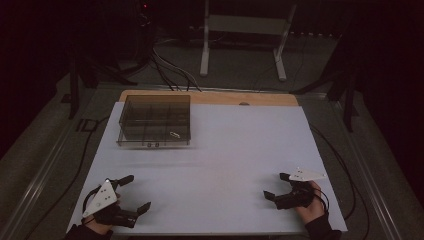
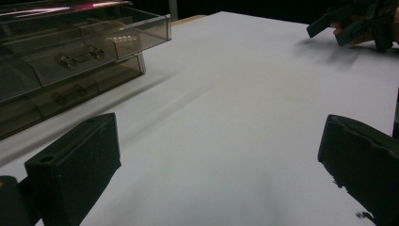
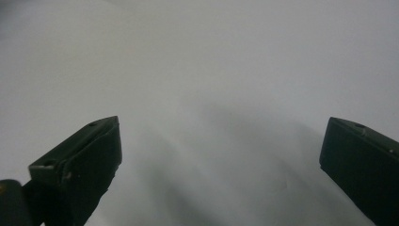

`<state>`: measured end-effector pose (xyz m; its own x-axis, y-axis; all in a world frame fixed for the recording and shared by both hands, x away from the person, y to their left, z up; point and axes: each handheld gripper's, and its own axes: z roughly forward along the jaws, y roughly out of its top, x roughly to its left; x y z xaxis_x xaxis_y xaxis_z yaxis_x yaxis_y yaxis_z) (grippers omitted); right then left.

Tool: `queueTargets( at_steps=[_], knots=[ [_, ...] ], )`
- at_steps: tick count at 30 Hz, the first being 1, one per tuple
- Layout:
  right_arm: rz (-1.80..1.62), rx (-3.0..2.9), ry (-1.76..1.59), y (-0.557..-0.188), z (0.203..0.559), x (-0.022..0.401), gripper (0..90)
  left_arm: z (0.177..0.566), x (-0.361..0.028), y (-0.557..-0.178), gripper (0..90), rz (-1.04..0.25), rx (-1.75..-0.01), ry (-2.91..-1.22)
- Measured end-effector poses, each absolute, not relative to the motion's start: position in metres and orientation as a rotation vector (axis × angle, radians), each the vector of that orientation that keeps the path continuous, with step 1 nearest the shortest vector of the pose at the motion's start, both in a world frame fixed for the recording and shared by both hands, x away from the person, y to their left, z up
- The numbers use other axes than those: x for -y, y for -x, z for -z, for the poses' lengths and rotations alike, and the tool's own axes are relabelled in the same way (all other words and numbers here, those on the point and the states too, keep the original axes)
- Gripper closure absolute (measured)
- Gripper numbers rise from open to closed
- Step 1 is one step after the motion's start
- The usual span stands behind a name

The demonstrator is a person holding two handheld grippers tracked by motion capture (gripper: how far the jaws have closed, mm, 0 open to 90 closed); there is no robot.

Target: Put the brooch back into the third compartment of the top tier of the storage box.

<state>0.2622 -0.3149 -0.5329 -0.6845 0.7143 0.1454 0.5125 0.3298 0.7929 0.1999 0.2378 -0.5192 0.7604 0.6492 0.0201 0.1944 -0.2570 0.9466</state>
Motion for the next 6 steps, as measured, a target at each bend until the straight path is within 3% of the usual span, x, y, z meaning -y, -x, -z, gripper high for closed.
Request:
queueTargets(
  at_steps=[6],
  knots=[
    [-1.257,-2.38,-1.098,-0.2624,0.5327,0.3112,0.0,0.519,-0.2384,-0.1995,0.6,-0.495,-0.655,-1.812]
  ],
)
